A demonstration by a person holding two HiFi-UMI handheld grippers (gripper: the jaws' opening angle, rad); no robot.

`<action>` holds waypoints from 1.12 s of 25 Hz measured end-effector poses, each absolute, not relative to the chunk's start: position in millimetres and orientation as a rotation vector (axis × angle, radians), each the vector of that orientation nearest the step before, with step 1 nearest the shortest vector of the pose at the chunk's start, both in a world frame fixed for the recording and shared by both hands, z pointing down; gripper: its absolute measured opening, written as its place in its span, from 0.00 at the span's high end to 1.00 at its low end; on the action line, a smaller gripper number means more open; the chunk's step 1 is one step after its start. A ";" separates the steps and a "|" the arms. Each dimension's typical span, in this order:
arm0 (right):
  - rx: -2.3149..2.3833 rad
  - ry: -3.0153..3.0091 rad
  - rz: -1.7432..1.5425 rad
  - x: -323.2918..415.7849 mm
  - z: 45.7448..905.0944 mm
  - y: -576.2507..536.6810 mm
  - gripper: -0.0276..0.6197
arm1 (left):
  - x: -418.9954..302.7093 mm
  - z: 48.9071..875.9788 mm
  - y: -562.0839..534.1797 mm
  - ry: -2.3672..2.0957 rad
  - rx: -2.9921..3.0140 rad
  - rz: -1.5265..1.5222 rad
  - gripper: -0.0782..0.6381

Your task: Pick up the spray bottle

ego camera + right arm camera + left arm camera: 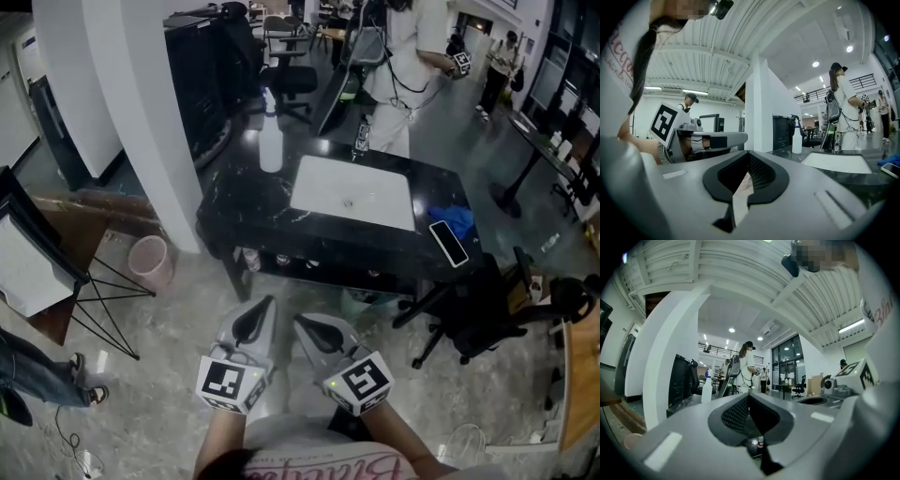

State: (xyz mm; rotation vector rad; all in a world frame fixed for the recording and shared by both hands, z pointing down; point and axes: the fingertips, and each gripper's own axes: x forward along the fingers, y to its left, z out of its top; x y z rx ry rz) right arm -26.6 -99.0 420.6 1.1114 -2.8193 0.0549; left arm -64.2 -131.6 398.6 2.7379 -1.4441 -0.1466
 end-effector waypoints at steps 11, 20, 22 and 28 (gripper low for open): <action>0.985 -2.860 0.011 -28.0 406.1 -237.9 0.95 | -51.2 383.3 -272.5 -1.507 2.747 -0.150 0.89; 0.920 -2.918 -0.065 -25.8 382.7 -350.2 0.95 | -47.1 369.8 -390.0 -1.611 2.750 -0.130 0.89; 0.927 -2.913 -0.058 -23.4 383.6 -367.3 0.95 | -46.7 372.5 -409.5 -1.618 2.743 -0.125 0.89; 0.955 -2.879 -0.011 -18.5 392.2 -405.1 0.95 | -50.3 383.2 -463.5 -1.613 2.732 -0.093 0.79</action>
